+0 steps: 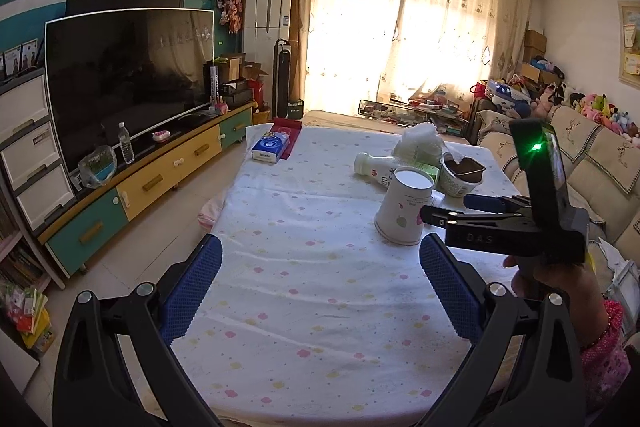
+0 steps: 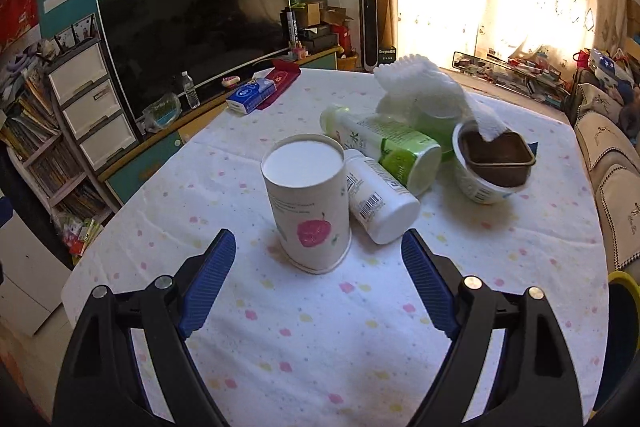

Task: Collect trash
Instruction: 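Grasp the white paper cup with the right gripper and lift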

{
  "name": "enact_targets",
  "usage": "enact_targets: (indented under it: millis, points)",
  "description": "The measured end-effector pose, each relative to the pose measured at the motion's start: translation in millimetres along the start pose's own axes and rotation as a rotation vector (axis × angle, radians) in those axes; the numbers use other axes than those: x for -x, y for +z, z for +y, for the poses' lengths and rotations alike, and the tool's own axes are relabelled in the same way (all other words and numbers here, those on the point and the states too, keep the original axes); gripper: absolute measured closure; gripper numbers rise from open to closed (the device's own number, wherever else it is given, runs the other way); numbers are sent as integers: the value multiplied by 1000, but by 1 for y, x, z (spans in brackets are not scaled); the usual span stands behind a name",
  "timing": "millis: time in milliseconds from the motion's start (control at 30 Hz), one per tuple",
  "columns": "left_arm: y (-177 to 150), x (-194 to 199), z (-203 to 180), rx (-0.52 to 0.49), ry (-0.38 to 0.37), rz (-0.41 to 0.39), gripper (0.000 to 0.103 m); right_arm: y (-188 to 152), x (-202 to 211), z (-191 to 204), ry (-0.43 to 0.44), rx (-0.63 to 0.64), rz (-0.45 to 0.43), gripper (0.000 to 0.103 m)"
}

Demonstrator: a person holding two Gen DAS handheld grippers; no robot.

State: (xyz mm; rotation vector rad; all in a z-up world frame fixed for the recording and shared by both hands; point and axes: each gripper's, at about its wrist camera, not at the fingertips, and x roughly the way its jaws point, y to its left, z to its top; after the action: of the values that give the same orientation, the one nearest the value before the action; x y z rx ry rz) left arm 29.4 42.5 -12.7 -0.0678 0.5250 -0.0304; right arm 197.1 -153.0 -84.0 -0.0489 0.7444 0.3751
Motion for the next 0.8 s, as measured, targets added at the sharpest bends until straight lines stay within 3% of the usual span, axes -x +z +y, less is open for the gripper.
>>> enact_targets:
  millis: [367,600,800]
  points:
    - [-8,-16,6,13,-10,38,5,28,-48,11,-25,-6,55,24]
    - [-9,-23,5,16,-12,49,5,32,-65,16,-35,14,94,50]
    - [-11,-28,3,15,-11,61,5,29,-53,15,-8,3,75,52]
